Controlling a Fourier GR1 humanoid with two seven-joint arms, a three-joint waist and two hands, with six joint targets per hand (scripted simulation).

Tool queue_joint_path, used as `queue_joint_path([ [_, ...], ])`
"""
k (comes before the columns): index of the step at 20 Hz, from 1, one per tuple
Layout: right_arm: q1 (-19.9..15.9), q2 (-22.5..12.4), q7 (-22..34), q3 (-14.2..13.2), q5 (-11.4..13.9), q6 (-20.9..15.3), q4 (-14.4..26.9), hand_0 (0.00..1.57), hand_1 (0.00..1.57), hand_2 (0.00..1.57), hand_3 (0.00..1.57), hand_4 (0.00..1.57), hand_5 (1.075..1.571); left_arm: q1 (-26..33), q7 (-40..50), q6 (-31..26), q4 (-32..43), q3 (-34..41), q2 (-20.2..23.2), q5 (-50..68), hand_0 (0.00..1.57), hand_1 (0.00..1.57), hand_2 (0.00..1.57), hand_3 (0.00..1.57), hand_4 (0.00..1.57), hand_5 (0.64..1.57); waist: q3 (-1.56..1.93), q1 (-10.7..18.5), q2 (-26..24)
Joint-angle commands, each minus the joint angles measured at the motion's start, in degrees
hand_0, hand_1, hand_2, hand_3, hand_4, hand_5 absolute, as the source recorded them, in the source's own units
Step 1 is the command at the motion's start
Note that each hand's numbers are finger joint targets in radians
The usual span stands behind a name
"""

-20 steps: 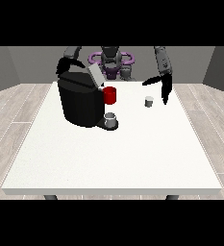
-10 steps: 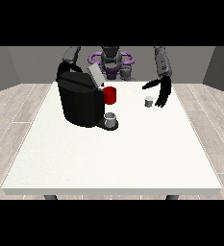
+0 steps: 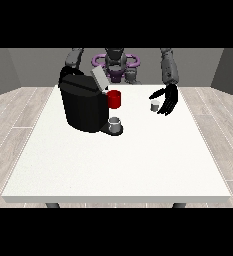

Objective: Insert the coffee pod into the coffee machine and close the lid

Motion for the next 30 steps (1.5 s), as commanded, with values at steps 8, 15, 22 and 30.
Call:
queue_joint_path([
  [8,0.9,0.0,-1.5,0.8,0.8,0.3,1.5,0.00,0.00,0.00,0.00,0.52,1.571,-2.6,-6.6,9.5,6.2,0.4,-0.4,-6.3,0.77,0.77,0.92,0.69,0.35,1.571,-0.01,-0.4,0.2],
  [15,-2.6,-0.6,0.0,-0.9,-1.1,0.8,1.4,0.00,0.00,0.00,0.00,0.50,1.571,-4.5,-4.0,15.2,8.7,-2.1,-2.4,-11.7,0.93,0.93,1.04,0.82,0.28,1.571,0.00,-1.4,1.6],
  [22,-2.7,-0.4,-0.9,-2.1,-2.6,0.8,3.0,0.00,0.00,0.00,0.00,0.49,1.571,-7.3,-9.2,10.2,9.3,-1.1,1.0,-11.9,1.27,1.27,1.40,1.36,0.51,1.571,0.00,-0.2,0.5],
  [30,-2.1,-0.3,-1.5,-3.9,-4.3,1.3,8.2,0.00,0.00,0.00,0.00,0.43,1.571,-13.5,-6.8,1.7,4.3,-2.5,-0.2,-11.3,1.34,1.34,1.40,1.36,0.59,1.571,0.03,0.5,-4.2],
])
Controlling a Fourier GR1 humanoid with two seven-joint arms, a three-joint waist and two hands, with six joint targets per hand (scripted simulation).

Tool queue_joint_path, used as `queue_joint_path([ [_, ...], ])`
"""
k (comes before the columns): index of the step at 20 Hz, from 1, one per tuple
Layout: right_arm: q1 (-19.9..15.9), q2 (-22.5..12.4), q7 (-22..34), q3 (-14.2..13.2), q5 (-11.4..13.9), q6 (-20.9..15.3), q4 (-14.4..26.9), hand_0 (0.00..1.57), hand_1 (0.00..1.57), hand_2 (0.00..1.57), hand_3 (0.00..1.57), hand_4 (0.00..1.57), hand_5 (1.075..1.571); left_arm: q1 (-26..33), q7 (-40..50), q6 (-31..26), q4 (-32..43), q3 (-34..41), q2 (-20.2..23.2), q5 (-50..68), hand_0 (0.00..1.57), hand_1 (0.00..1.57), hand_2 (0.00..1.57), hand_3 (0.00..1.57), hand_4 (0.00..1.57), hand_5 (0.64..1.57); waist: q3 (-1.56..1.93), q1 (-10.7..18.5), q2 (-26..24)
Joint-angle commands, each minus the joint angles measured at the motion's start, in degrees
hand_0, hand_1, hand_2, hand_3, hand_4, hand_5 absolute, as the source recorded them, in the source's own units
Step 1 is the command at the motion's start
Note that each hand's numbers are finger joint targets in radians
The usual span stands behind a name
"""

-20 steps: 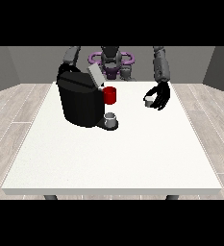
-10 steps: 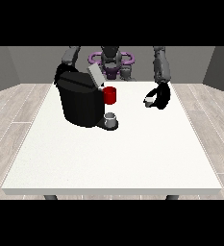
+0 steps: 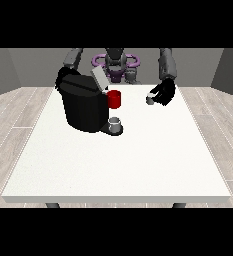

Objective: Insert the coffee pod into the coffee machine and close the lid

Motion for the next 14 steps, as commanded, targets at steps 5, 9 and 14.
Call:
queue_joint_path([
  [5,-1.7,-1.1,-3.4,-2.5,-1.4,1.1,7.3,0.00,0.00,0.00,0.00,0.49,1.571,-7.3,3.2,-9.4,-5.2,-0.7,0.6,0.4,1.26,1.26,1.33,1.29,0.54,1.571,0.01,2.1,-1.8],
  [9,-3.7,-0.2,1.3,0.6,0.3,-0.4,2.6,0.00,0.00,0.00,0.00,0.51,1.571,-6.9,4.3,-4.4,-3.8,0.3,-1.3,-1.2,1.26,1.26,1.33,1.29,0.54,1.571,-0.03,-0.9,-0.8],
  [14,-2.6,1.3,-2.0,3.2,0.7,0.7,2.2,0.00,0.00,0.00,0.00,0.49,1.571,-13.6,3.6,-9.3,-3.7,3.4,3.9,0.6,1.25,1.25,1.33,1.29,0.56,1.571,-0.02,-3.3,1.6],
])
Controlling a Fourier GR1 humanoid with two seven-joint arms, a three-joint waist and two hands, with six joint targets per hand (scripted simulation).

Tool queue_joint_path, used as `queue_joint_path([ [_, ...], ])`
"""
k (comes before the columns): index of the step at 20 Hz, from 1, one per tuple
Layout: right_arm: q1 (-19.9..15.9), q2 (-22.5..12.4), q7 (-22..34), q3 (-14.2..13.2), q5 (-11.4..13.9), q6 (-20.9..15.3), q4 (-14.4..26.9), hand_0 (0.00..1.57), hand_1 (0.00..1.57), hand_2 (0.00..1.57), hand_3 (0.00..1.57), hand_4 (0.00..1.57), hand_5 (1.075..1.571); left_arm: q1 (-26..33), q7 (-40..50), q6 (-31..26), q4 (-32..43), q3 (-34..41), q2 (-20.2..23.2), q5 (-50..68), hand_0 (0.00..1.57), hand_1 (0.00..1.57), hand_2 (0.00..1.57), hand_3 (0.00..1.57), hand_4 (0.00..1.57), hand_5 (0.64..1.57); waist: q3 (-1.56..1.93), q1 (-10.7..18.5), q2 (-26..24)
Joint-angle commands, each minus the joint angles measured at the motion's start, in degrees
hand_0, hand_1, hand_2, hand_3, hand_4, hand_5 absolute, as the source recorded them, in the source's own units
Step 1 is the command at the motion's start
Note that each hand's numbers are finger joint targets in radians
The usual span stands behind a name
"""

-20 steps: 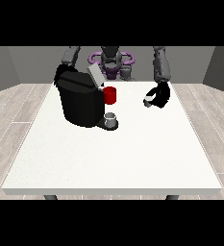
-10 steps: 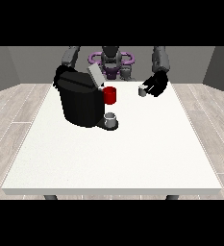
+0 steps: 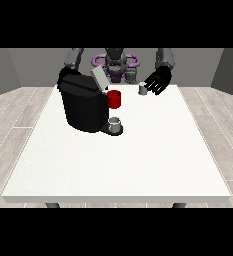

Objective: Insert the coffee pod into the coffee machine and close the lid

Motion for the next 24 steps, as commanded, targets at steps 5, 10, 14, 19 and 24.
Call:
queue_joint_path([
  [5,-2.6,-0.5,0.0,-0.7,-1.7,1.6,0.2,0.00,0.00,0.00,0.00,0.50,1.571,-8.7,4.9,-2.8,-1.4,1.6,0.6,0.3,1.07,1.07,1.22,1.23,0.52,1.571,0.02,-2.4,0.6],
  [10,-1.1,1.4,0.5,3.6,-1.2,-0.8,-4.0,0.00,0.00,0.00,0.00,0.52,1.571,-11.3,7.9,-1.4,0.8,4.6,0.7,1.5,1.21,1.21,1.25,1.19,0.49,1.571,0.01,-5.3,1.3],
  [14,-2.2,0.8,2.2,4.1,2.0,-1.1,-5.7,0.00,0.00,0.00,0.00,0.49,1.571,-14.1,6.4,-2.3,1.3,4.5,3.6,0.4,1.26,1.26,1.32,1.26,0.49,1.571,-0.01,-7.3,3.7],
  [19,-0.5,-0.4,-0.6,3.3,0.5,1.7,-6.1,0.00,0.00,0.00,0.00,0.51,1.571,-15.3,8.3,-0.5,1.7,4.6,2.8,-0.4,1.26,1.26,1.31,1.24,0.51,1.571,0.02,-8.8,5.3],
  [24,-2.9,-0.3,5.4,3.6,1.5,-0.9,-11.5,0.00,0.00,0.00,0.00,0.52,1.571,-15.4,3.5,-2.6,4.1,6.4,6.8,0.4,1.31,1.31,1.33,1.24,0.49,1.571,-0.02,-9.6,7.0],
])
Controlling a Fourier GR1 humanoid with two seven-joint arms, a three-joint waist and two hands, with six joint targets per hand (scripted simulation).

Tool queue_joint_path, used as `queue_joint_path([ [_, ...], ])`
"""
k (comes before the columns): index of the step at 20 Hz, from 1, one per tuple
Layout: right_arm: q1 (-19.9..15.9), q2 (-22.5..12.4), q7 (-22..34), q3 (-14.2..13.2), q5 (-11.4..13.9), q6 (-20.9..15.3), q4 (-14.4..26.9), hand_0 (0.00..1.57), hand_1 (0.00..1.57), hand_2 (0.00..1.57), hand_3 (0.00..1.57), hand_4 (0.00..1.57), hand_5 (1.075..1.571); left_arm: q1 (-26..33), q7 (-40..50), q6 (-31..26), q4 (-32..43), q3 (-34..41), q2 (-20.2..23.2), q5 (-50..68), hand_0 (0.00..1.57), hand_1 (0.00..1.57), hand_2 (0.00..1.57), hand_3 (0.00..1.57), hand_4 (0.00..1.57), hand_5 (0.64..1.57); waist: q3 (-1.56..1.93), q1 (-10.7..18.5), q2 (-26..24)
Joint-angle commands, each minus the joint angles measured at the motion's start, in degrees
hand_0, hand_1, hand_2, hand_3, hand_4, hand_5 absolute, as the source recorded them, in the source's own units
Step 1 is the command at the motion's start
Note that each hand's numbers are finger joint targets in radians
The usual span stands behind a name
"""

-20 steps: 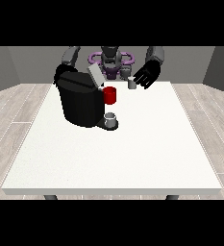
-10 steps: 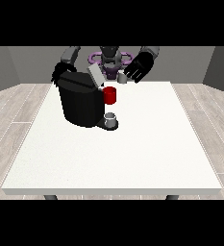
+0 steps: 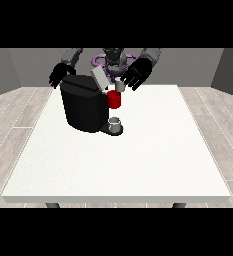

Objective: Insert the coffee pod into the coffee machine and close the lid

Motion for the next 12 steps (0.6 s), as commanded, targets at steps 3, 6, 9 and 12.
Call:
queue_joint_path([
  [3,-0.1,-0.6,-1.2,-0.5,-0.2,0.7,0.3,0.00,0.00,0.00,0.00,0.48,1.571,-3.2,2.3,-0.9,0.6,-0.1,-0.4,-0.6,1.29,1.29,1.32,1.22,0.50,1.571,0.02,-0.5,1.7],
  [6,-2.8,-0.4,-0.5,-2.7,-0.3,-1.8,0.9,0.00,0.00,0.00,0.00,0.52,1.571,-4.2,2.2,-1.8,0.3,-0.3,-1.0,-0.5,1.33,1.33,1.34,1.23,0.50,1.571,0.02,0.9,1.9],
  [9,0.7,0.1,-4.1,-3.0,-1.3,-0.7,2.7,0.00,0.00,0.00,0.00,0.52,1.571,-2.2,1.1,-0.8,-0.6,-1.5,-2.7,-1.4,1.23,1.23,1.28,1.21,0.51,1.571,0.03,1.8,1.7],
  [12,-0.2,0.0,-2.4,-2.7,-0.9,-1.1,1.8,0.00,0.00,0.00,0.00,0.53,1.571,-2.3,1.5,-0.1,-0.3,-2.1,-4.1,-2.1,1.21,1.21,1.26,1.19,0.50,1.571,0.02,1.5,1.0],
])
